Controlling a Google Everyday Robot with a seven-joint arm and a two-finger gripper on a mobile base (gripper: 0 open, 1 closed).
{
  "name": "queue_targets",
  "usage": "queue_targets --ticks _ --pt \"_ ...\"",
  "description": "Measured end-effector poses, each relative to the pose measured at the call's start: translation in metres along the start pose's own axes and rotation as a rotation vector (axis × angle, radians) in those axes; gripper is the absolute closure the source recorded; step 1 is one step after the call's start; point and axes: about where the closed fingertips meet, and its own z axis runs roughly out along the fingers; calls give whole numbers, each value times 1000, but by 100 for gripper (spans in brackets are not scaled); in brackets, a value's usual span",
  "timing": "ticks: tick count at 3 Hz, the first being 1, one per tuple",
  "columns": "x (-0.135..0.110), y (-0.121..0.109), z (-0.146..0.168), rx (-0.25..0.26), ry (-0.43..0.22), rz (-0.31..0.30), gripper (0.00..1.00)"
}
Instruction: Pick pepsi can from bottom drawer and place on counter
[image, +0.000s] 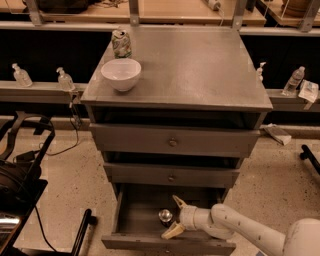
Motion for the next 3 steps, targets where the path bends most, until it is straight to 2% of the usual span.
queue_targets --ticks 1,2,3 --pt "22 -9 16 39 49 21 0" --pt "35 -23 21 83 61 45 0" --pt "39 -35 29 114 60 55 18"
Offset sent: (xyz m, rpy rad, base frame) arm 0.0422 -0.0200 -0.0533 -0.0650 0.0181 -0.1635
